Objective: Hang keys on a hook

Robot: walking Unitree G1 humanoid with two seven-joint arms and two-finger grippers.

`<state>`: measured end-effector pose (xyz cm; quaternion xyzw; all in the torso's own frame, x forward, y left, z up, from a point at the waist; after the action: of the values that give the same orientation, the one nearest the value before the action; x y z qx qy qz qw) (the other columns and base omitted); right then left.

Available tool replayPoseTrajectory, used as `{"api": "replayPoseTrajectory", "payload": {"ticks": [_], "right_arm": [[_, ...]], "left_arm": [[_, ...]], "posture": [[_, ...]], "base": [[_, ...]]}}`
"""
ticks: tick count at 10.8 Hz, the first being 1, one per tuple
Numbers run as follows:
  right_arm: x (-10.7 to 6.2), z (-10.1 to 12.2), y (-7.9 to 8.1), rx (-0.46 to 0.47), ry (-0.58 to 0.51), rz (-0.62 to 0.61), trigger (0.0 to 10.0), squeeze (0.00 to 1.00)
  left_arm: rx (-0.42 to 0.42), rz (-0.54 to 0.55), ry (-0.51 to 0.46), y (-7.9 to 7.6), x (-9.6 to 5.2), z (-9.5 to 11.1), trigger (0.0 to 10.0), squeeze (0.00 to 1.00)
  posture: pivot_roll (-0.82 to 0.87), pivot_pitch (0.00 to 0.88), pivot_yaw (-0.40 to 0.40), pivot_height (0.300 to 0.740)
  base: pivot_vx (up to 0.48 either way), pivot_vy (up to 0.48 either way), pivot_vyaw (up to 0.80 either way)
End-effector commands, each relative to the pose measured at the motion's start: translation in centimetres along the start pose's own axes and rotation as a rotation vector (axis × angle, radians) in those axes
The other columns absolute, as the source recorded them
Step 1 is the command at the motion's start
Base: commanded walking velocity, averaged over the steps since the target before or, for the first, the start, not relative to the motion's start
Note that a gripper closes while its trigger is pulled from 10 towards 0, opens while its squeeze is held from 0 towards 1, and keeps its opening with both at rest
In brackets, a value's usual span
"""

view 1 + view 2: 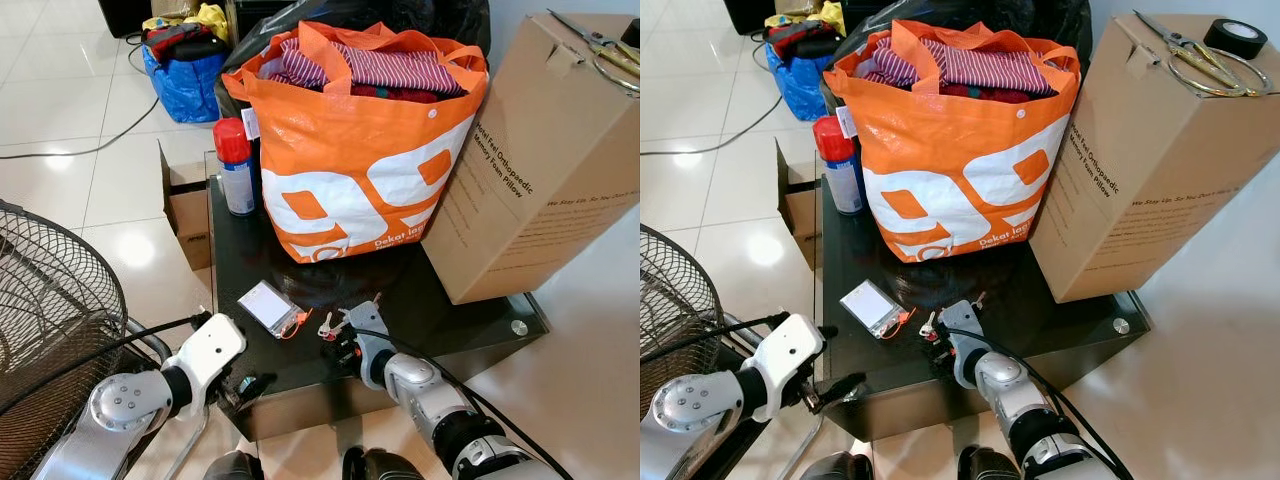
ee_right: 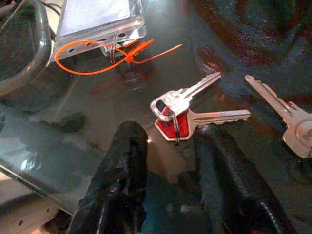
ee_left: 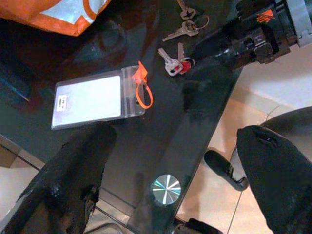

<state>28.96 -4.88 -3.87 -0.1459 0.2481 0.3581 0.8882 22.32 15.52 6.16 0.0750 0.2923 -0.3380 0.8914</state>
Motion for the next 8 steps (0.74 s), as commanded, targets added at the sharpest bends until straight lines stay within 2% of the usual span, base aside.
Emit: {"api": "replayPoseTrajectory", "payload": {"ticks": [1,2,3,8], "right_arm": [[-0.12,-0.51,0.03,-0.005,0.012,-0.012,10.0,1.0],[-0.1,-0.47,-0.02,-0.005,0.011,-0.016,10.0,1.0],[0.03,-0.25,-0.05,-0.002,0.01,-0.024,10.0,0.0],[0.36,0.1,0.2,0.0,0.006,-0.037,10.0,0.0]], "left_arm": [[0.001,-0.003,0.016,-0.13,-0.19,-0.33,10.0,0.55],[0.001,-0.003,0.017,-0.15,-0.21,-0.32,10.0,0.55],[0.0,-0.002,0.019,-0.18,-0.32,-0.38,10.0,0.55],[-0.003,-0.001,0.029,-0.26,-0.77,-0.57,10.0,0.55]], "posture": [[0.04,0.149,-0.064,0.74],[0.04,0.152,-0.065,0.74],[0.05,0.161,-0.067,0.74],[0.06,0.172,-0.069,0.74]], "base": [[0.0,0.0,0.0],[0.0,0.0,0.0],[0.0,0.0,0.0],[0.0,0.0,0.0]]}}
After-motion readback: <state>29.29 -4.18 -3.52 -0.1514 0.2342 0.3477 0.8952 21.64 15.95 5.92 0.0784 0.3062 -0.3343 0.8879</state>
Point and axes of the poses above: a point about 5 cm out from each wrist's last joint towards the gripper, its own x axis pointing out of the wrist towards the gripper, its own z axis along the axis of the wrist's last joint, y = z × x, the point moved 4 cm from there along x, pointing out of the wrist towards the gripper, and after that the axes turned 15 degrees about -x, right-handed, at the moved point
